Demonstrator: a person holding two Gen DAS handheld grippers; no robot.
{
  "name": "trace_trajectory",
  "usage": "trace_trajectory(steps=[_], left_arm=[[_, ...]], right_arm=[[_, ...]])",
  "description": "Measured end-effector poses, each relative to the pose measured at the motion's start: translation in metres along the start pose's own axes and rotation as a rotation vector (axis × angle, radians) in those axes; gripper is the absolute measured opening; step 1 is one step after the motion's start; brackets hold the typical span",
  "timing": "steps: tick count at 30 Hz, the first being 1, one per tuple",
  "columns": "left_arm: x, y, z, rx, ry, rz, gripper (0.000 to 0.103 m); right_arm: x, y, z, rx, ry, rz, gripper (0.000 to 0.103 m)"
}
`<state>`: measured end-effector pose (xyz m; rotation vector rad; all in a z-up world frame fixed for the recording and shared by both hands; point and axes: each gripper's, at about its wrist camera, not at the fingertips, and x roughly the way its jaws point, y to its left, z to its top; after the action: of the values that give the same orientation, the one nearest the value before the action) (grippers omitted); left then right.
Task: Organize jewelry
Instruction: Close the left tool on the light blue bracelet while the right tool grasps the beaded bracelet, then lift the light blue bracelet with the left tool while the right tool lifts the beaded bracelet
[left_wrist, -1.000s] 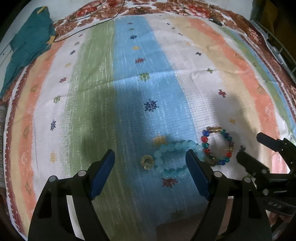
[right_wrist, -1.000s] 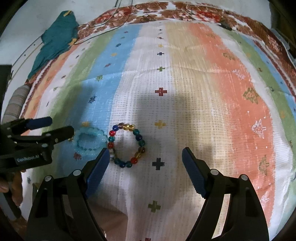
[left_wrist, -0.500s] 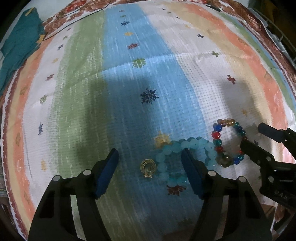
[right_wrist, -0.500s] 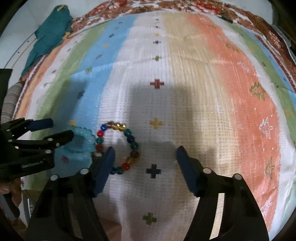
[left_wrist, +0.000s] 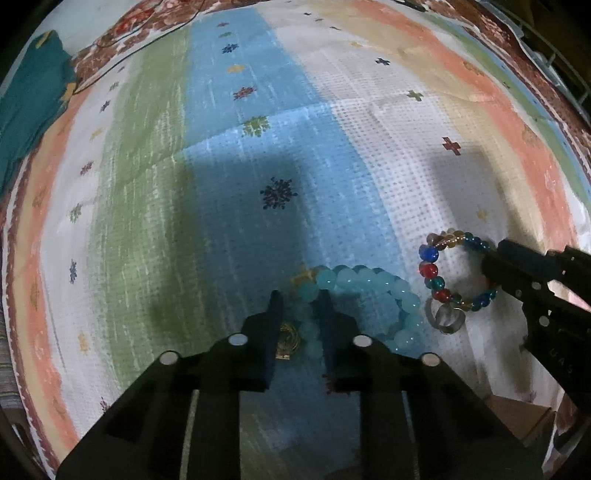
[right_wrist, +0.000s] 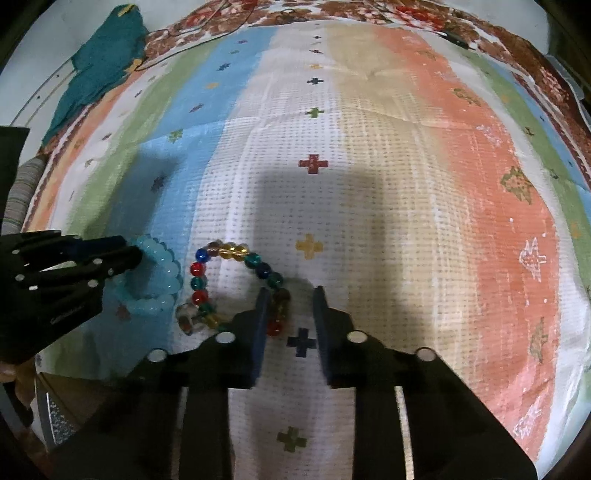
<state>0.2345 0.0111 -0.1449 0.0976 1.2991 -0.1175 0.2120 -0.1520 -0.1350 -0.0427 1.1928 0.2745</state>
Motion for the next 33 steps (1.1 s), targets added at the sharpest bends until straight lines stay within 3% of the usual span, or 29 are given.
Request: trace_trajectory(steps=[5,21,33], left_arm=[[-0.003,0.003,0.0,-0.015,-0.009,-0.006,0.011],[-0.042,0.014,-0.015,-0.055,-0.056,-0.045,0.011],[-0.072,0.005,-0.018,-0.076,-0.167,-0.051,0.011]], right_arm=[[-0.002,0.005,-0.001,-0.02,-0.009,0.009,0.011],[-0.044,0.022,0.005,-0.068,-0.123,0.017,0.011],[-0.069,0.026,0.002,-0.079,-0.2,-0.033,0.011]])
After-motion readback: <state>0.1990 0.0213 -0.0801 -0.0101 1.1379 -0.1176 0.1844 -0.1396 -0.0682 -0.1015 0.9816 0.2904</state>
